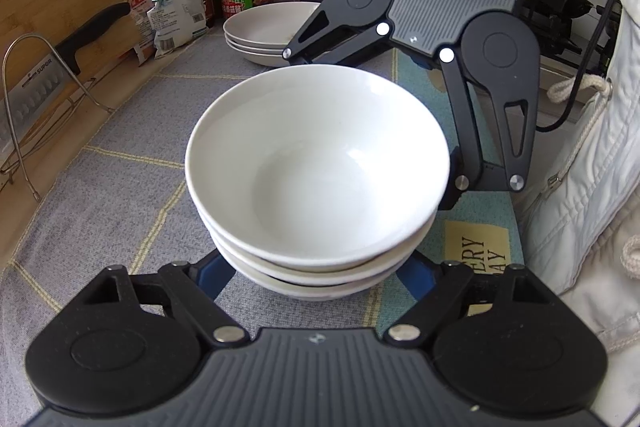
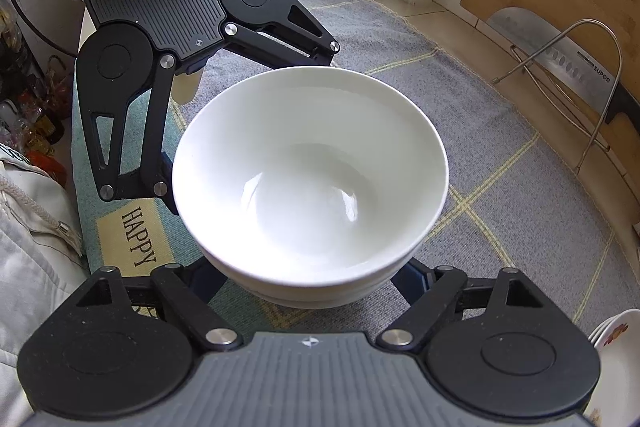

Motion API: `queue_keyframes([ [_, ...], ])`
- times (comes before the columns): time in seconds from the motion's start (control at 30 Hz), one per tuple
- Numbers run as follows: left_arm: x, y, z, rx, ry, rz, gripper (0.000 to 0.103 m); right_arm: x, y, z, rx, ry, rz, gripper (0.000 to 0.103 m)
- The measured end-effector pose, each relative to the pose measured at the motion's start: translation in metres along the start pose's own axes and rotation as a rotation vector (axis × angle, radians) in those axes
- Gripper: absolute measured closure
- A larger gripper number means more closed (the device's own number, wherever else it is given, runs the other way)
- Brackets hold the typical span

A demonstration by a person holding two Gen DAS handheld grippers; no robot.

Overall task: Organize plates and bowls
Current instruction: 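Lift the bowl stack with both grippers and carry it toward the flower-print plates, then lower the bowl stack onto the flower-print plate stack with both grippers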

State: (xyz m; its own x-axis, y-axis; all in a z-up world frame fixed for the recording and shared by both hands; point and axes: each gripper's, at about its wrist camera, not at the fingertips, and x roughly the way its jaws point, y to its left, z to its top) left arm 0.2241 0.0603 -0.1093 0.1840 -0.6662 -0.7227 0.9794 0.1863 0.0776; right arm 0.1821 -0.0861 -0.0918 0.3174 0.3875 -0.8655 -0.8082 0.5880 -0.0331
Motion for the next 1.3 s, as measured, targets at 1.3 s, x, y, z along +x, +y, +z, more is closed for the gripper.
queue_keyframes([
  [1.3, 0.130, -0.032, 0.193, 0.051, -0.073, 0.086, 0.017, -0.137, -0.145, -0.114, -0.036, -0.048, -0.056, 0.014],
])
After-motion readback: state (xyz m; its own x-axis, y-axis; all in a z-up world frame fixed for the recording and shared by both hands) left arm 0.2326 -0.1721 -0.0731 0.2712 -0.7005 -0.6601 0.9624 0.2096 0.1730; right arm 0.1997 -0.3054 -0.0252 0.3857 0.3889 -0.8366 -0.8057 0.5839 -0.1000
